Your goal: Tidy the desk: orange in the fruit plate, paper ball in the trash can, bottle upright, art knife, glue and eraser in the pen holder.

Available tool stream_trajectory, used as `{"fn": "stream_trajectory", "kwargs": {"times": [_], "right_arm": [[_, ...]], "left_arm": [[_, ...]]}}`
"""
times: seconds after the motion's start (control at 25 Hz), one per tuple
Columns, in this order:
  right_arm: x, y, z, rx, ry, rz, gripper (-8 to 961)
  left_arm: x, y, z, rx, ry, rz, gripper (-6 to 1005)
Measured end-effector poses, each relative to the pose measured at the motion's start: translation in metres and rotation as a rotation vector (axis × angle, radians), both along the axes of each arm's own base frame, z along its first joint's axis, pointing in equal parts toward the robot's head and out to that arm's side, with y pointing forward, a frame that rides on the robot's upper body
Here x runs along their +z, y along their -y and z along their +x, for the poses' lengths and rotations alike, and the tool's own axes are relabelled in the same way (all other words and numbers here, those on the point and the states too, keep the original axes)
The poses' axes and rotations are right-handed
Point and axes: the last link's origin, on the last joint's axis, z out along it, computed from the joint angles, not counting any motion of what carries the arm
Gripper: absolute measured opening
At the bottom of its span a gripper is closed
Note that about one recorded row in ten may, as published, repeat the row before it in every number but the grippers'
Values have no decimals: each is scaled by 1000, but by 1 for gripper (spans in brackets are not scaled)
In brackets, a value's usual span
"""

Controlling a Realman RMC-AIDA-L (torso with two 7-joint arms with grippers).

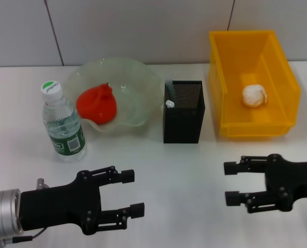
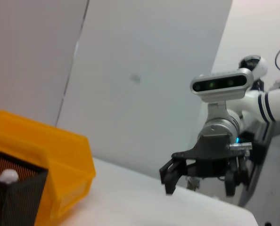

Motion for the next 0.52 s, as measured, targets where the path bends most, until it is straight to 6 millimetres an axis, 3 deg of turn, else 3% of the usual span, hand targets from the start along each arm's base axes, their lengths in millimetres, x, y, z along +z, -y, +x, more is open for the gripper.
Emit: {"fn": "stream_trajectory", "kwargs": {"times": [0.52], "right_arm": [[-18, -1, 2, 28, 40, 62, 786]], "left_arm": [[2, -9, 2, -24, -53, -2, 778]]}}
